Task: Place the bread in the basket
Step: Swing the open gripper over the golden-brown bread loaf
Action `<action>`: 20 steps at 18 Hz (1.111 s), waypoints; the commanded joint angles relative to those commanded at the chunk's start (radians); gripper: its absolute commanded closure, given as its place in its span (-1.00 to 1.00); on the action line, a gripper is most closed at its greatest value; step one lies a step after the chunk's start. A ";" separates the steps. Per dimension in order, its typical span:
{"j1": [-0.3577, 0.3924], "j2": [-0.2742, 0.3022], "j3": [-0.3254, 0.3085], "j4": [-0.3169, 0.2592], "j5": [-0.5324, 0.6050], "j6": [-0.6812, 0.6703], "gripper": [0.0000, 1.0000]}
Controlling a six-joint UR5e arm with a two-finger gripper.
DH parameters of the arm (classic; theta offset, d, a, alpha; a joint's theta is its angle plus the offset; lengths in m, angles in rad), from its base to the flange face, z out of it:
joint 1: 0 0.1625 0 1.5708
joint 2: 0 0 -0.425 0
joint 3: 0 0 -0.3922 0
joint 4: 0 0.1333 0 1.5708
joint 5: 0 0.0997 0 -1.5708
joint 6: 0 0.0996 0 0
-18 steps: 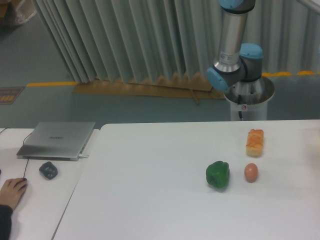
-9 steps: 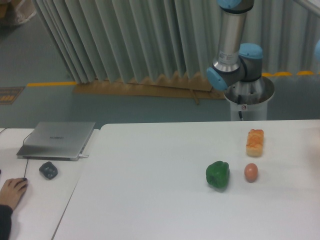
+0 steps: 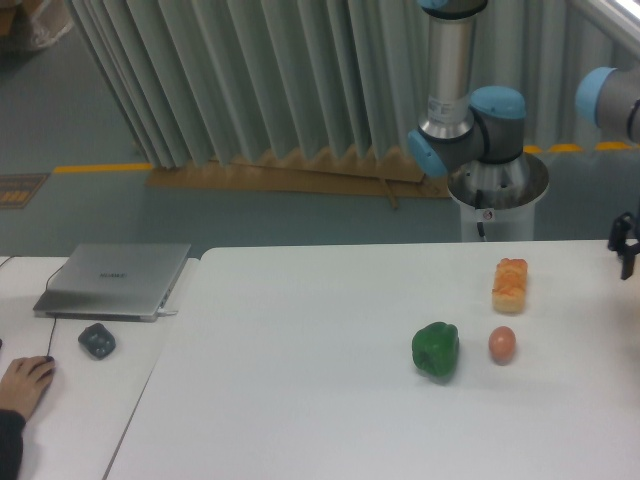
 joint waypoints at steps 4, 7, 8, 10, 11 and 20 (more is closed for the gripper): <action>-0.101 0.049 -0.093 0.158 0.040 -0.463 -1.00; -0.159 0.094 -0.153 0.178 0.142 -0.618 -1.00; -0.175 0.104 -0.176 0.177 0.203 -0.696 -1.00; -0.212 0.103 -0.210 0.183 0.302 -0.751 -1.00; -0.248 0.101 -0.233 0.184 0.346 -0.757 -1.00; -0.336 0.121 -0.347 0.175 0.439 -0.792 -1.00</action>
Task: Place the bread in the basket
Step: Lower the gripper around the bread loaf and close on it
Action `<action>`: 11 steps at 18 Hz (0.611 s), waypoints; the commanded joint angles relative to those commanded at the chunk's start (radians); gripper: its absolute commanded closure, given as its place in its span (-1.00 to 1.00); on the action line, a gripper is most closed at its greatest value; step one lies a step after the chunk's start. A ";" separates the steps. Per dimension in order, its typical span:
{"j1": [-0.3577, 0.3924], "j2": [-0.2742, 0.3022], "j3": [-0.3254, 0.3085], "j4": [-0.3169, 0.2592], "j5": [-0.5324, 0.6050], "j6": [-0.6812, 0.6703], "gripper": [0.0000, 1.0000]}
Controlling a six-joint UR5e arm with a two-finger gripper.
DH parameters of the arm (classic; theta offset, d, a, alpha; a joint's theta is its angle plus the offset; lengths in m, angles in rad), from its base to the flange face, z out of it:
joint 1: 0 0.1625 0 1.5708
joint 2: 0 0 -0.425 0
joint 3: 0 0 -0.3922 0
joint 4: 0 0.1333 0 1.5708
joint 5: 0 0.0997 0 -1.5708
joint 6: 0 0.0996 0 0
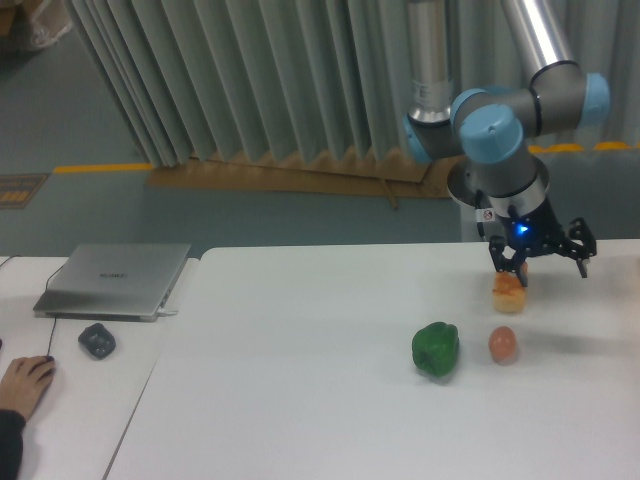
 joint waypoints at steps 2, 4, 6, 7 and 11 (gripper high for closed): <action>-0.025 0.003 -0.020 0.000 0.003 -0.024 -1.00; -0.057 0.017 -0.034 0.000 0.005 -0.040 -1.00; -0.098 0.020 -0.042 0.000 0.005 -0.104 -0.99; -0.115 0.020 -0.042 0.009 0.000 -0.141 -0.98; -0.144 0.021 -0.057 0.051 -0.006 -0.147 -1.00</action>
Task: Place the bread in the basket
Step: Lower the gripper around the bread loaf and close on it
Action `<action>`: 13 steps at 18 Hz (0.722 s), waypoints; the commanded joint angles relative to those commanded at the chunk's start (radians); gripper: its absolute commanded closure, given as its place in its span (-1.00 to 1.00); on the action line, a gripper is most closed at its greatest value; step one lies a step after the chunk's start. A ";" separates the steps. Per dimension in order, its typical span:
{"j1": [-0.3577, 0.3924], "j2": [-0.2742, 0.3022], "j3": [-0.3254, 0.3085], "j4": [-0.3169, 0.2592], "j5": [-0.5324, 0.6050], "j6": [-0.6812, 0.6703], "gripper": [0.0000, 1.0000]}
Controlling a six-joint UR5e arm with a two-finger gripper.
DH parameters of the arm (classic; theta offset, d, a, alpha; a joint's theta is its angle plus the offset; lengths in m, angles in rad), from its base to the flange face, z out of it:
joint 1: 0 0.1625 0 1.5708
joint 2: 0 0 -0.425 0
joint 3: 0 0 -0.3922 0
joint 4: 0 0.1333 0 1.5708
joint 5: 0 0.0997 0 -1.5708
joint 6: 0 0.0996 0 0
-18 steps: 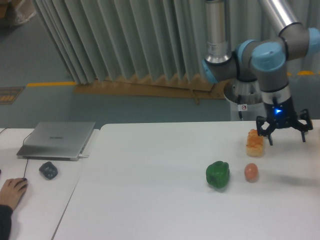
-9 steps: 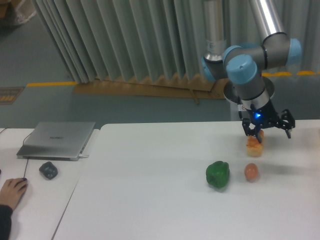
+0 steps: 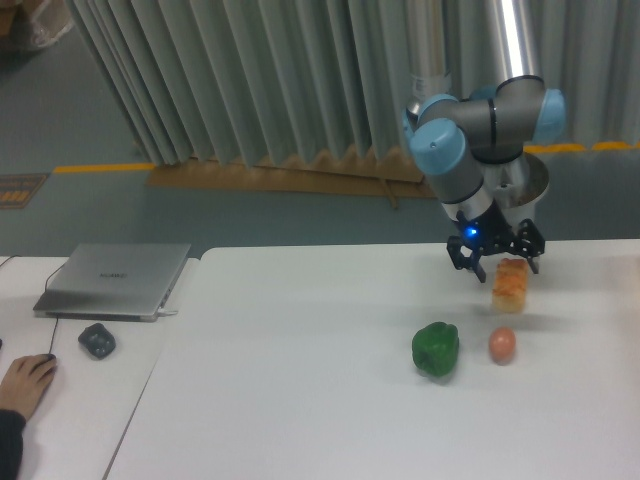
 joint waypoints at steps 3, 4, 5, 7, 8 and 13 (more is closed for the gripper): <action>0.000 -0.005 -0.028 0.002 0.011 0.024 -1.00; 0.003 -0.005 -0.037 0.002 0.023 0.038 -1.00; 0.006 -0.005 -0.040 -0.001 0.029 0.051 -1.00; 0.014 -0.009 -0.051 -0.003 0.044 0.077 -1.00; 0.018 -0.017 -0.054 -0.002 0.055 0.078 -1.00; 0.044 -0.077 -0.028 0.006 0.061 0.101 -1.00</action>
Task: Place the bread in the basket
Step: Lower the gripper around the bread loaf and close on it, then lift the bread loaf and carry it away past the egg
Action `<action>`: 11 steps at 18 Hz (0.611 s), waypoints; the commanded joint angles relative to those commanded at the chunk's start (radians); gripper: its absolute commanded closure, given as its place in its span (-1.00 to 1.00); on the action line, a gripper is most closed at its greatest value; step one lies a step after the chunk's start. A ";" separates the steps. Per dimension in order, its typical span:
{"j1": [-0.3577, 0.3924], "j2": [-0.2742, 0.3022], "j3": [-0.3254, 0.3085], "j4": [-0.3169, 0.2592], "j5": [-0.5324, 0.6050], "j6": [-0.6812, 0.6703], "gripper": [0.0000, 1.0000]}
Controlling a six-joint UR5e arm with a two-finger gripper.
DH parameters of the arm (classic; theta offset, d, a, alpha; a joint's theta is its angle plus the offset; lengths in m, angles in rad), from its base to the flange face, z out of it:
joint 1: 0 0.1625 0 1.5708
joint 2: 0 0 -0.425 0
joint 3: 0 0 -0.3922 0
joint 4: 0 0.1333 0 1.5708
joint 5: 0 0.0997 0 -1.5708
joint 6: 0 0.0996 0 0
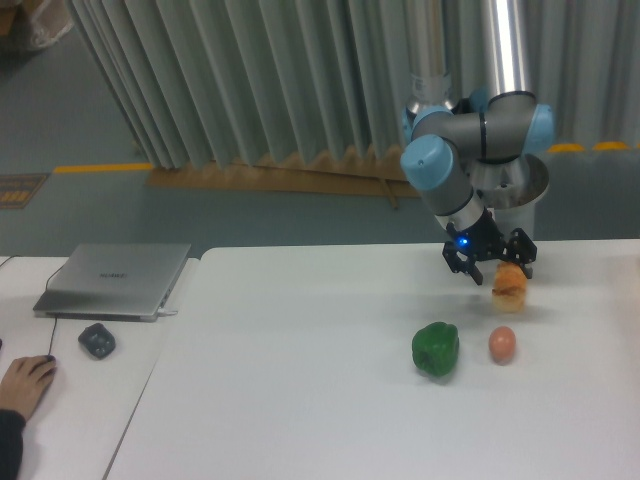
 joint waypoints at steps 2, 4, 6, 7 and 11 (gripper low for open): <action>0.011 -0.015 0.008 0.000 0.002 0.015 -1.00; 0.038 -0.023 0.012 0.003 0.000 0.058 -1.00; 0.045 -0.032 0.011 0.003 0.000 0.109 -1.00; 0.048 -0.044 0.014 0.003 0.002 0.121 -0.96; 0.040 -0.104 0.041 0.003 0.041 0.124 -0.27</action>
